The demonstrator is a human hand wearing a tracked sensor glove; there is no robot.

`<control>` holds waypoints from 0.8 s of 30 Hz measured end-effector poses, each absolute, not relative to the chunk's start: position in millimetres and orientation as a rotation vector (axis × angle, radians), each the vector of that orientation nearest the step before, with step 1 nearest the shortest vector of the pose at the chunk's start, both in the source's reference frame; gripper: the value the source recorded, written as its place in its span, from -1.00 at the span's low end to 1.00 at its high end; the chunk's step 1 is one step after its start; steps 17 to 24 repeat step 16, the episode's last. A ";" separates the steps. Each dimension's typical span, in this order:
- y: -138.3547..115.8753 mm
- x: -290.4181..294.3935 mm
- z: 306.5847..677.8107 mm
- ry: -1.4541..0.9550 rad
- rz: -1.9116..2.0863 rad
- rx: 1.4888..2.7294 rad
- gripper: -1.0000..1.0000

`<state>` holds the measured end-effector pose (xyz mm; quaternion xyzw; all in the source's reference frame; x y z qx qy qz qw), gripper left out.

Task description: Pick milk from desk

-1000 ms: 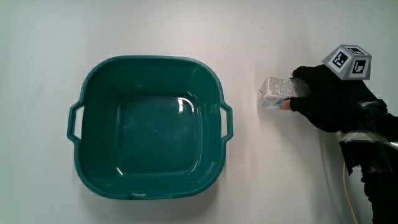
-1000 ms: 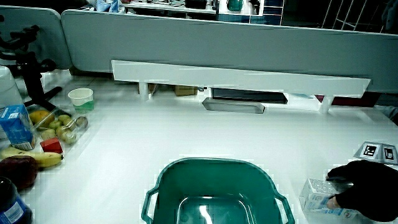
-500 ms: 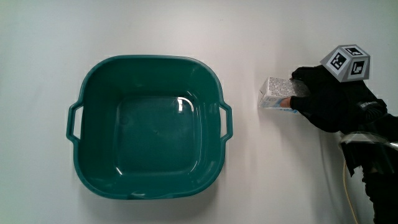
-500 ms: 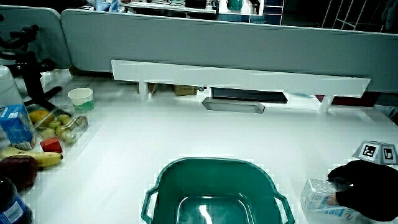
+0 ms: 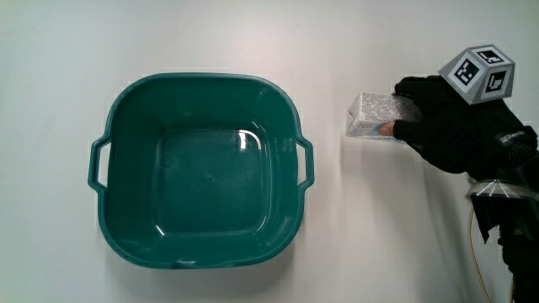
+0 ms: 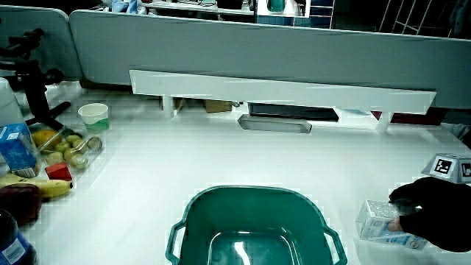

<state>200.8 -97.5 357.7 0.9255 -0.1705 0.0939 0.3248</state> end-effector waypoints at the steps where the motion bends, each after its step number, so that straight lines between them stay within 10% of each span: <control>1: -97.5 198.0 352.9 -0.460 0.246 2.432 1.00; 24: -95.5 144.4 312.1 -0.658 0.413 2.389 1.00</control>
